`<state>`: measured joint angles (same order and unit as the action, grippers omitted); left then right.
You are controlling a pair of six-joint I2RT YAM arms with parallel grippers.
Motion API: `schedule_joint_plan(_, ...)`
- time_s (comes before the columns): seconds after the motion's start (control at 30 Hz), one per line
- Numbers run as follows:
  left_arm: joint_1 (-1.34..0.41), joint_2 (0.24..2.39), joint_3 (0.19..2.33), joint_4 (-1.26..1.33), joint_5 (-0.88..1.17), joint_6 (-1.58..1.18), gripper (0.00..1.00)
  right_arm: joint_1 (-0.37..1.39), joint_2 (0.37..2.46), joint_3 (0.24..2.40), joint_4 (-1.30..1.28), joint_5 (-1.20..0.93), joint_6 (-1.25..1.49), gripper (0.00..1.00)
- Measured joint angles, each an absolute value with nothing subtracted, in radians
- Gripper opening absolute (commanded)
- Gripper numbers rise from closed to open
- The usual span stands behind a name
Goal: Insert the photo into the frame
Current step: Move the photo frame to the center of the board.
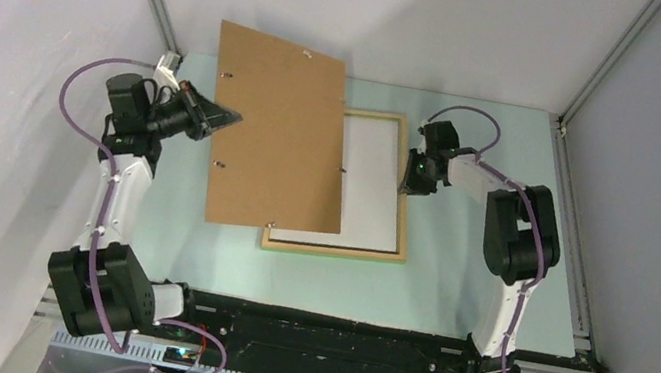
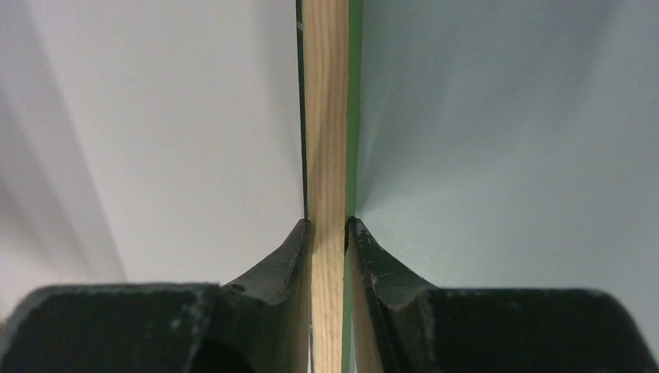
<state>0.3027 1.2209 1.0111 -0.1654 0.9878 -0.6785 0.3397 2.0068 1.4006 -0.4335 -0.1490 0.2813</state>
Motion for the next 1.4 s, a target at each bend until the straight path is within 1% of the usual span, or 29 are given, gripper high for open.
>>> schedule_joint_plan(0.27,0.175,1.304,1.007,0.051,0.95,-0.836,0.0,0.289,1.908,1.267,-0.388,-0.139,0.299,0.0)
schedule_joint_plan(0.3,0.159,1.325,1.007,0.081,0.95,-0.86,0.0,0.285,1.899,1.258,-0.384,-0.142,0.299,0.03)
schedule_joint_plan(0.33,0.146,1.349,1.007,0.107,0.953,-0.883,0.0,0.282,1.89,1.251,-0.382,-0.148,0.297,0.06)
schedule_joint_plan(0.37,0.136,1.37,1.007,0.131,0.954,-0.9,0.0,0.278,1.879,1.243,-0.378,-0.156,0.295,0.15)
schedule_joint_plan(0.4,0.123,1.398,1.007,0.153,0.955,-0.92,0.0,0.273,1.866,1.235,-0.376,-0.165,0.293,0.27)
schedule_joint_plan(0.43,0.112,1.429,1.008,0.173,0.955,-0.937,0.0,0.267,1.853,1.228,-0.373,-0.174,0.289,0.32)
schedule_joint_plan(0.47,0.101,1.461,1.008,0.191,0.954,-0.952,0.0,0.261,1.842,1.223,-0.371,-0.18,0.285,0.42)
schedule_joint_plan(0.53,0.084,1.511,1.01,0.216,0.953,-0.975,0.0,0.242,1.813,1.209,-0.363,-0.205,0.272,0.51)
schedule_joint_plan(0.57,0.072,1.542,1.01,0.233,0.953,-0.992,0.0,0.235,1.787,1.202,-0.361,-0.219,0.256,0.53)
schedule_joint_plan(0.6,0.064,1.563,1.01,0.246,0.953,-1.002,0.0,0.228,1.779,1.201,-0.36,-0.221,0.257,0.57)
schedule_joint_plan(0.67,0.047,1.603,1.01,0.282,0.956,-1.024,0.0,0.21,1.736,1.191,-0.351,-0.23,0.233,0.61)
schedule_joint_plan(0.73,0.033,1.637,1.01,0.327,0.963,-1.05,0.0,0.197,1.7,1.185,-0.345,-0.236,0.22,0.63)
schedule_joint_plan(0.93,0.013,1.71,1.01,0.453,0.981,-1.104,0.0,0.17,1.628,1.18,-0.315,-0.245,0.16,0.64)
schedule_joint_plan(1.17,-0.047,1.724,1.01,0.535,0.988,-1.118,0.0,0.168,1.636,1.209,-0.301,-0.297,0.107,0.7)
schedule_joint_plan(1.4,-0.083,1.724,0.973,0.575,1.01,-1.114,0.0,0.161,1.662,1.281,-0.257,-0.366,0.092,0.71)
